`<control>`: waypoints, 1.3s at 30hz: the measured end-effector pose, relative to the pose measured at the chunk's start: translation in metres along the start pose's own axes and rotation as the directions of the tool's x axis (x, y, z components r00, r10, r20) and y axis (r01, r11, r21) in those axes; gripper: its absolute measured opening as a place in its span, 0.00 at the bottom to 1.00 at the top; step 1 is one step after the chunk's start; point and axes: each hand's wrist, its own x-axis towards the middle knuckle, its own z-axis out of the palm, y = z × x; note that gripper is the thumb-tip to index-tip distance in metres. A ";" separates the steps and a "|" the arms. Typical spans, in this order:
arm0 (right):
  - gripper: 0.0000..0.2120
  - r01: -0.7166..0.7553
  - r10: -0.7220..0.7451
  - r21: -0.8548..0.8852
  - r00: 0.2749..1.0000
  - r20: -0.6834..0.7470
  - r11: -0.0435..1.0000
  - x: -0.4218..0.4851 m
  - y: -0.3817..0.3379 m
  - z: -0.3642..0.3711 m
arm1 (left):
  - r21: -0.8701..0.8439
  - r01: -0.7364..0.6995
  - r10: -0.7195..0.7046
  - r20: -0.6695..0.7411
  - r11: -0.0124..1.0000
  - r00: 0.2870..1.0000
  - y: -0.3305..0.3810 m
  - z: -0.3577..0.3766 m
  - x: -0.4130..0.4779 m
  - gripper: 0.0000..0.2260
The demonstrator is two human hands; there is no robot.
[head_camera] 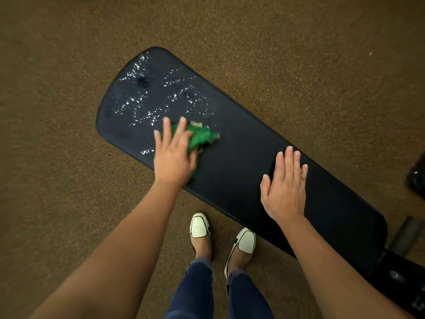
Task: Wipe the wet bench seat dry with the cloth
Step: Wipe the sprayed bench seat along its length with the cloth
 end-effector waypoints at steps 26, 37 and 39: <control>0.32 -0.019 0.019 0.010 1.000 -0.003 1.000 0.032 -0.039 -0.002 | 0.102 -0.229 0.216 0.124 0.968 0.968 -0.008 -0.002 0.034 0.28; 0.34 -0.018 0.017 0.037 1.000 0.025 0.999 0.036 -0.048 -0.001 | 0.094 -0.292 0.276 0.148 0.952 0.950 0.025 0.001 0.021 0.29; 0.34 -0.013 0.013 0.016 0.999 0.033 1.000 0.037 -0.048 -0.001 | 0.108 -0.162 0.151 0.097 0.981 0.984 0.014 0.001 0.054 0.29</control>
